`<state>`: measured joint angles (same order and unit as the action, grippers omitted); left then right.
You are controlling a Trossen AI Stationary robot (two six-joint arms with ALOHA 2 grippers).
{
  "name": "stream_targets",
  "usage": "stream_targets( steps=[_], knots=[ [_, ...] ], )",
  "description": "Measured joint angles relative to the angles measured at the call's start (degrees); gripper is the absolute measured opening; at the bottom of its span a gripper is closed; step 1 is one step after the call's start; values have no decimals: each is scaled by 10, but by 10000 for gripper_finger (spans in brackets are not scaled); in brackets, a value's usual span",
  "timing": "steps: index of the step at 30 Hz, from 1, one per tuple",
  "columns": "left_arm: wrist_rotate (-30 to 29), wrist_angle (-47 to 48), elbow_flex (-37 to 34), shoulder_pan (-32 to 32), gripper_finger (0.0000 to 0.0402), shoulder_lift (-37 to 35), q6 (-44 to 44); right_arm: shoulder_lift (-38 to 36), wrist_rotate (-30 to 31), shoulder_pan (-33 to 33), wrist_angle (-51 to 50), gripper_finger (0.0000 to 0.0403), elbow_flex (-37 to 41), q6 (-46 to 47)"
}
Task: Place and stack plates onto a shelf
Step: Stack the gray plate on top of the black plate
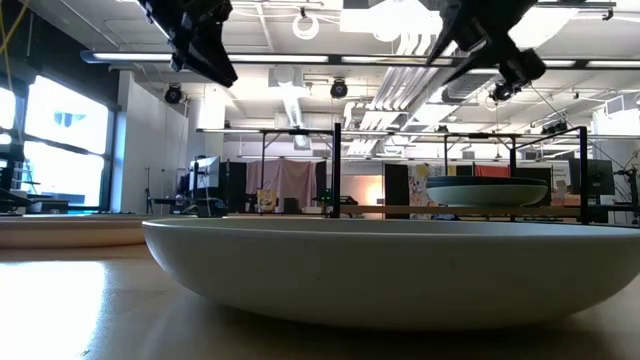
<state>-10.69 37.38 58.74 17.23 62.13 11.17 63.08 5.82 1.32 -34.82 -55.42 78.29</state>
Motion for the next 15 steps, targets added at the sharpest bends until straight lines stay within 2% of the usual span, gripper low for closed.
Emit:
stream_targets(
  steps=[4, 9, 15],
  knots=[
    [1, -10, 0, 0, 120, 0, 81, 7, 41, 51, 36, 124, 0, 31],
    [1, -13, 0, 0, 120, 0, 88, 37, 89, 107, 94, 124, 0, 56],
    [0, -22, 0, 0, 120, 1, 87, 97, 105, 147, 147, 124, 0, 68]
  ],
)
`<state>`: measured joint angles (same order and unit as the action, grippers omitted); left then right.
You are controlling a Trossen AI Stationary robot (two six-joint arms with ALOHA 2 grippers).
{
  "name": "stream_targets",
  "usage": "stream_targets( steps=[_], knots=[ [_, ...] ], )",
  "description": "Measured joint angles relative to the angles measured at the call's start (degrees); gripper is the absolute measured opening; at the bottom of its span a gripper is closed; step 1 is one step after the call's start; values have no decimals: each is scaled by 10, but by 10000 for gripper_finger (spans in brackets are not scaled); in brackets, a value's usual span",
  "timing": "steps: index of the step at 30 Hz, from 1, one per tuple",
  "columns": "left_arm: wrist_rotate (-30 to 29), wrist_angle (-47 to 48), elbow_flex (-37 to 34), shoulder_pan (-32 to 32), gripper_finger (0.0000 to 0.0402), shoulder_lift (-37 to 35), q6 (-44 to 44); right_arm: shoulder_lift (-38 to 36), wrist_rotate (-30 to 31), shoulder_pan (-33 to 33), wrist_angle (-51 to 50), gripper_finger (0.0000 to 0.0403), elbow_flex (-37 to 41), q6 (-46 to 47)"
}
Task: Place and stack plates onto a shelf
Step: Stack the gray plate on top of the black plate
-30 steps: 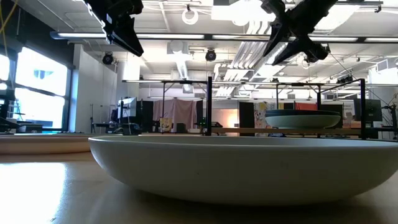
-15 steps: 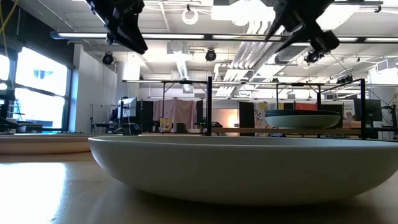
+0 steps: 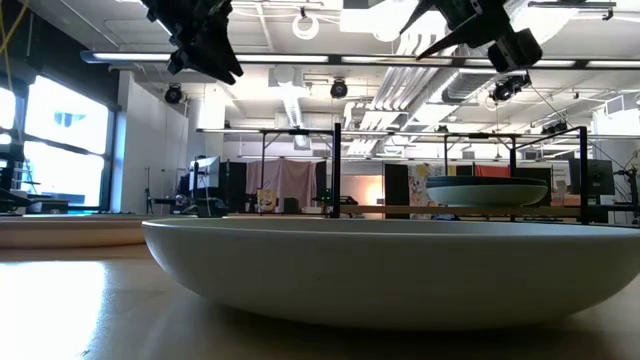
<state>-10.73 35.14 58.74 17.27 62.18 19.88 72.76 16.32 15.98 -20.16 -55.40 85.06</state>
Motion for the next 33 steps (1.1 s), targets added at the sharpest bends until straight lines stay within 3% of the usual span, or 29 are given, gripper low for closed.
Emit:
stream_targets(
  steps=[3, 10, 18, 26, 33],
  knots=[
    [6, -29, 0, 4, 120, 5, 10, 31, -3, 10, 34, 124, 0, 0],
    [131, -40, 1, -14, 120, 17, 96, 83, -32, 22, 127, 124, 0, -11],
    [134, -28, 0, -79, 120, 65, 146, 90, -62, 22, 205, 124, 0, -57],
    [154, -37, 0, -137, 120, 123, 193, 86, -135, 22, 298, 124, 0, -138],
    [154, -63, 0, -187, 120, 172, 243, 51, -138, 5, 315, 124, 0, -212]
  ],
)
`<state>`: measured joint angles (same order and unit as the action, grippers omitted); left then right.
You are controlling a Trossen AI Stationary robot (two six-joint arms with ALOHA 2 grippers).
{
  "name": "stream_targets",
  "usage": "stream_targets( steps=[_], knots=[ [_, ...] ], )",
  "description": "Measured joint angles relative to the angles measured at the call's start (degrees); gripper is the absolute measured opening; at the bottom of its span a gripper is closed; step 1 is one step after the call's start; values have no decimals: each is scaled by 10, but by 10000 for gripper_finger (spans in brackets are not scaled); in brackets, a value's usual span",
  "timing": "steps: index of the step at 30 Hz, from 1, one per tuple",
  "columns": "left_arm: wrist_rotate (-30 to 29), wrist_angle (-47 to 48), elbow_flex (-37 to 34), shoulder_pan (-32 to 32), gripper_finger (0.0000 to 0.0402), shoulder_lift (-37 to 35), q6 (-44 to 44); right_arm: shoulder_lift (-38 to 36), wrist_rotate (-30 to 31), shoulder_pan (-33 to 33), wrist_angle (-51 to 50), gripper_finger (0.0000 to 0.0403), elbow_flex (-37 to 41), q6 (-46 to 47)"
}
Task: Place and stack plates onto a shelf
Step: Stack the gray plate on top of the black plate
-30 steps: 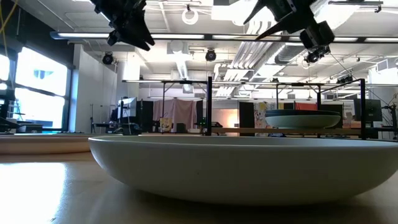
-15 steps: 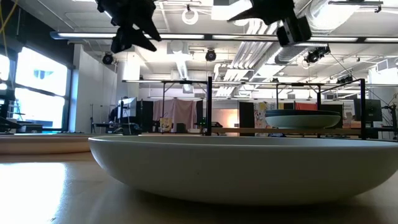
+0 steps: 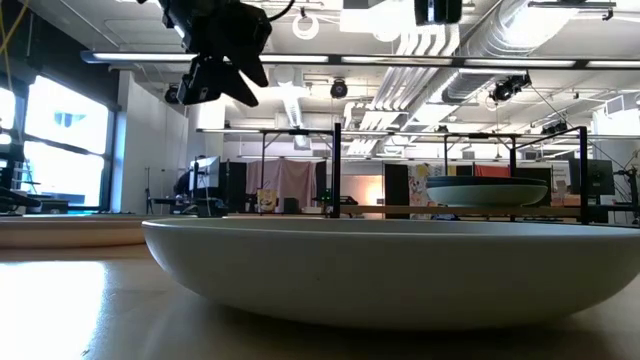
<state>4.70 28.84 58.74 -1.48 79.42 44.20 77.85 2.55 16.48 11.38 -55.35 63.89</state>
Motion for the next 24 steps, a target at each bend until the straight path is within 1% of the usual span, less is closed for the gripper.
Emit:
stream_targets(
  steps=[6, 10, 24],
  knots=[
    [0, -39, 0, -36, 120, 40, 25, -40, 1, -8, -4, 124, 0, -53],
    [0, -59, 0, -56, 120, 69, 37, -58, 0, -9, -14, 124, 0, -66],
    [-1, -115, 0, -107, 120, 174, 83, -63, -7, -11, -49, 124, 0, -73]
  ],
)
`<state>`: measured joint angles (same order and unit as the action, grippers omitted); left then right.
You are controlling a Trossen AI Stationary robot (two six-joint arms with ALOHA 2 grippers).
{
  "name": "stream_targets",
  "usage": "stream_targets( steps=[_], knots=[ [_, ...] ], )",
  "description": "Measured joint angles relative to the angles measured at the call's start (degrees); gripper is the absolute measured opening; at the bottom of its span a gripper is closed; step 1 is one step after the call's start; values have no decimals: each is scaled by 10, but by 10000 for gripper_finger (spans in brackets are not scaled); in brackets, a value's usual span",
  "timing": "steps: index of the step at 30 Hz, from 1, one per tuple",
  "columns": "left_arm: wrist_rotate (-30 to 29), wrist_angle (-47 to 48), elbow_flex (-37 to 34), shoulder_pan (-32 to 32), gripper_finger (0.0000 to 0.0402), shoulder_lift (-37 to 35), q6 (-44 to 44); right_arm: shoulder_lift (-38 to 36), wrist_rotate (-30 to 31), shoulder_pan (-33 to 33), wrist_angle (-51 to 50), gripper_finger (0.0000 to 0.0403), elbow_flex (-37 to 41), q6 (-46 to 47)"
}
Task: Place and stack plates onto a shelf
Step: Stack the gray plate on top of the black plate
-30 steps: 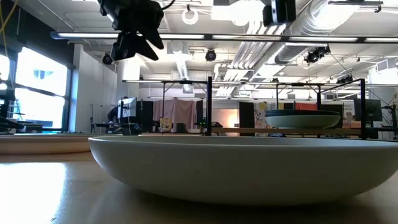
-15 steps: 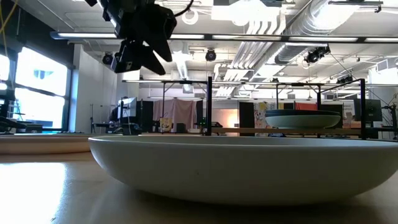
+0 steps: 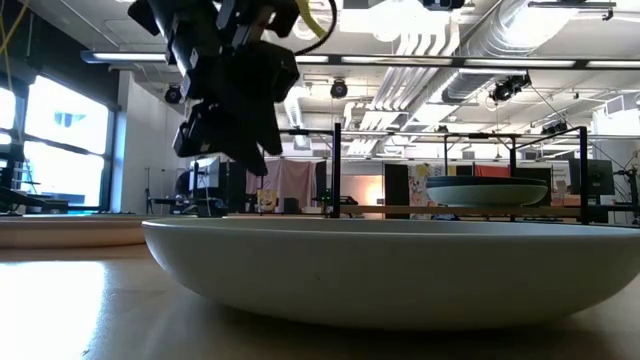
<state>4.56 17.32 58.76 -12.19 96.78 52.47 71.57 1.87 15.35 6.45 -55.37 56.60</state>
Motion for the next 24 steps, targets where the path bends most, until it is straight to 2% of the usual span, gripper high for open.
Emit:
stream_targets(
  steps=[24],
  knots=[
    [-2, -55, 0, -47, 120, 94, 45, 0, -14, 0, -14, 124, 0, 4]
  ],
)
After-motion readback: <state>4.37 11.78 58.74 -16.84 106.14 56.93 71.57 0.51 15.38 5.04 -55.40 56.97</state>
